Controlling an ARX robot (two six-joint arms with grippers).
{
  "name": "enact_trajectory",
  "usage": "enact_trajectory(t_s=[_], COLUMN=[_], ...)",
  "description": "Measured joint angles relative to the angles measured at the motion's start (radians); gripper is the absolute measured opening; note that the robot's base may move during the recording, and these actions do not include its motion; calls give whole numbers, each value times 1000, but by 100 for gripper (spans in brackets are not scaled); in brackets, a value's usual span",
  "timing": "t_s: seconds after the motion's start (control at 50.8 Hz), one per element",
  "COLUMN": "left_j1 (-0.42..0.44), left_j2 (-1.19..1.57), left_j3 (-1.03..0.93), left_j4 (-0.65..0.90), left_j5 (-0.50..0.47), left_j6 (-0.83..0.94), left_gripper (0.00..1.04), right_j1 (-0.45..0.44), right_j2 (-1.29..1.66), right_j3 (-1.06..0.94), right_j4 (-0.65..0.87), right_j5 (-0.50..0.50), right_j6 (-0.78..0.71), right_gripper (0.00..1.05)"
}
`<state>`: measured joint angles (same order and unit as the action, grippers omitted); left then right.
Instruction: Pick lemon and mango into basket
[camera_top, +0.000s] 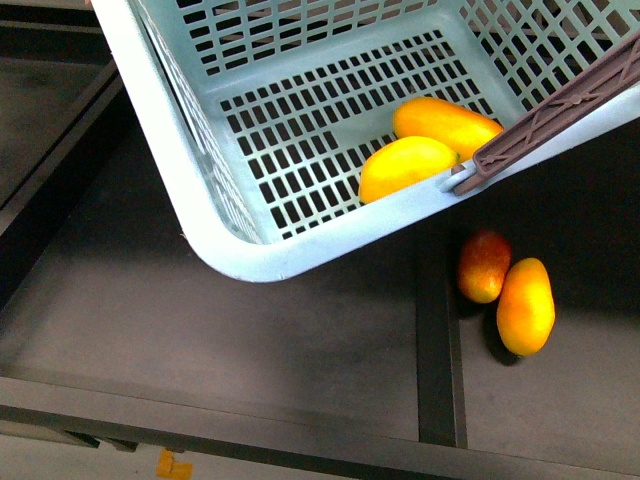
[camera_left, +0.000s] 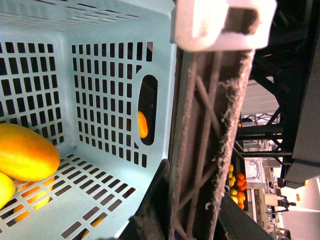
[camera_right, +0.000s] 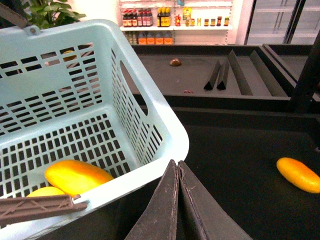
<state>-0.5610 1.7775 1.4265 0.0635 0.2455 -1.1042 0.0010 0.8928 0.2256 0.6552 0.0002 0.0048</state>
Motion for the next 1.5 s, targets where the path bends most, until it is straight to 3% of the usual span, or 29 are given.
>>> enact_trajectory(t_s=[0.748, 1.496], left_j1=[0, 0], left_j2=[0, 0], left_j3=[0, 0], left_j4=[0, 0], left_j5=[1, 2], left_j6=[0, 0], left_gripper=[7, 7], right_j1=[0, 0], right_j2=[-386, -675], right_j3=[-206, -208], right_j4=[-165, -437], right_j5=[0, 0], right_j6=[0, -1], right_gripper=[2, 2])
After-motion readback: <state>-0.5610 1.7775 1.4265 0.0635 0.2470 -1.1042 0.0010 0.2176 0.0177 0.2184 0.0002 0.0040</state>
